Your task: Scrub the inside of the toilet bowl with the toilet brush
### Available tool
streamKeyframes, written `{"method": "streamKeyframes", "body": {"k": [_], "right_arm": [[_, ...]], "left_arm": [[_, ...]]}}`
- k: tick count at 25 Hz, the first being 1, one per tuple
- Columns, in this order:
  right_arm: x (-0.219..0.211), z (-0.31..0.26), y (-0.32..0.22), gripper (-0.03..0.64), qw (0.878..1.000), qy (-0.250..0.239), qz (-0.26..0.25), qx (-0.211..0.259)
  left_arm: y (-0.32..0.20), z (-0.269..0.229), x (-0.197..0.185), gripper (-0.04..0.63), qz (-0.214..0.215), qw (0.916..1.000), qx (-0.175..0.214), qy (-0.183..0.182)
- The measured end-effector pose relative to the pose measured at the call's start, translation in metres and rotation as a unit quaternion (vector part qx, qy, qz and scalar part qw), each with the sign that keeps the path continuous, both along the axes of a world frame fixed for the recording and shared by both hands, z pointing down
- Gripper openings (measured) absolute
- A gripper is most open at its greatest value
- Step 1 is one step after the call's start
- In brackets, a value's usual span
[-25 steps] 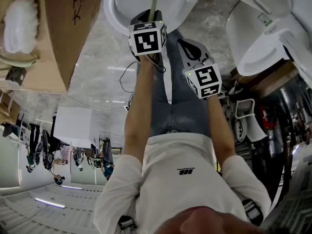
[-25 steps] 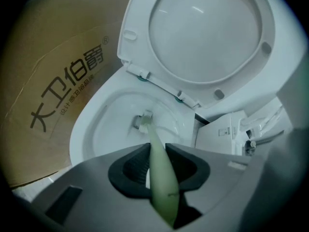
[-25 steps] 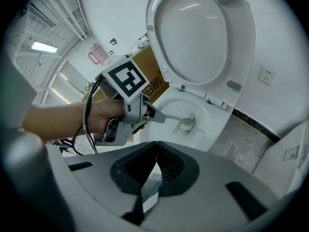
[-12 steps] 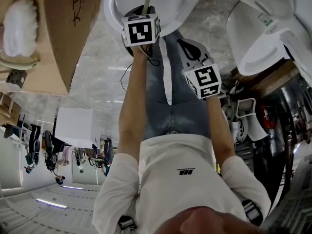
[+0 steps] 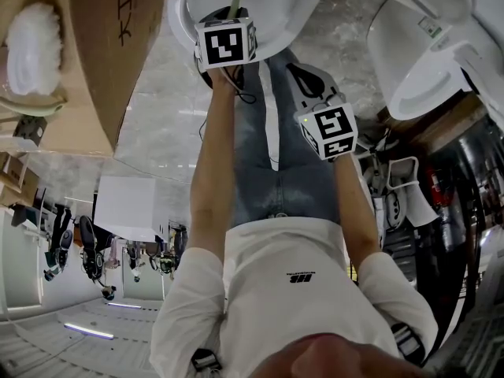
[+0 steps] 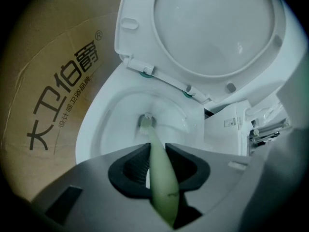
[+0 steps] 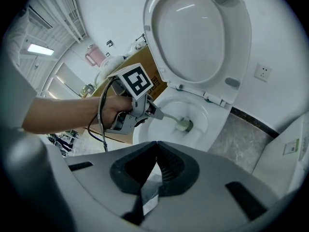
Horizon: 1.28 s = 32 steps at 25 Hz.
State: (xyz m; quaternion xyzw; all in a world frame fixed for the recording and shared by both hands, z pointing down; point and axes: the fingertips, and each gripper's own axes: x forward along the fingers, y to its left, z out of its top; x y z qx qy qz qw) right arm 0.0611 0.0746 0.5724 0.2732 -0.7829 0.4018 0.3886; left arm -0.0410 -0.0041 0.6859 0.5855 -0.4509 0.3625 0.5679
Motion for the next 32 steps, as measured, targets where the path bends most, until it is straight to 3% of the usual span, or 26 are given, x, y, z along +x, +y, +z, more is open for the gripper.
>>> {"method": "streamKeyframes", "body": {"k": [11,18,25,32], "right_arm": [[-0.005,-0.003,0.011,-0.005,1.000,-0.001,0.010,0.008],[-0.003,-0.006,0.018,-0.005,1.000,-0.001,0.017,0.014],[-0.001,-0.007,0.025,-0.005,1.000,0.000,0.023,0.019],[-0.001,-0.009,0.030,-0.005,0.999,0.000,0.022,0.023]], "left_arm": [[0.006,-0.017,-0.028,0.103,0.075,0.9952,0.052,-0.037],[0.004,-0.034,-0.045,0.103,0.171,0.9778,0.085,-0.087],[0.004,-0.041,-0.056,0.103,0.195,0.9696,0.100,-0.109],[0.014,-0.046,-0.073,0.103,0.193,0.9681,0.103,-0.123]]}}
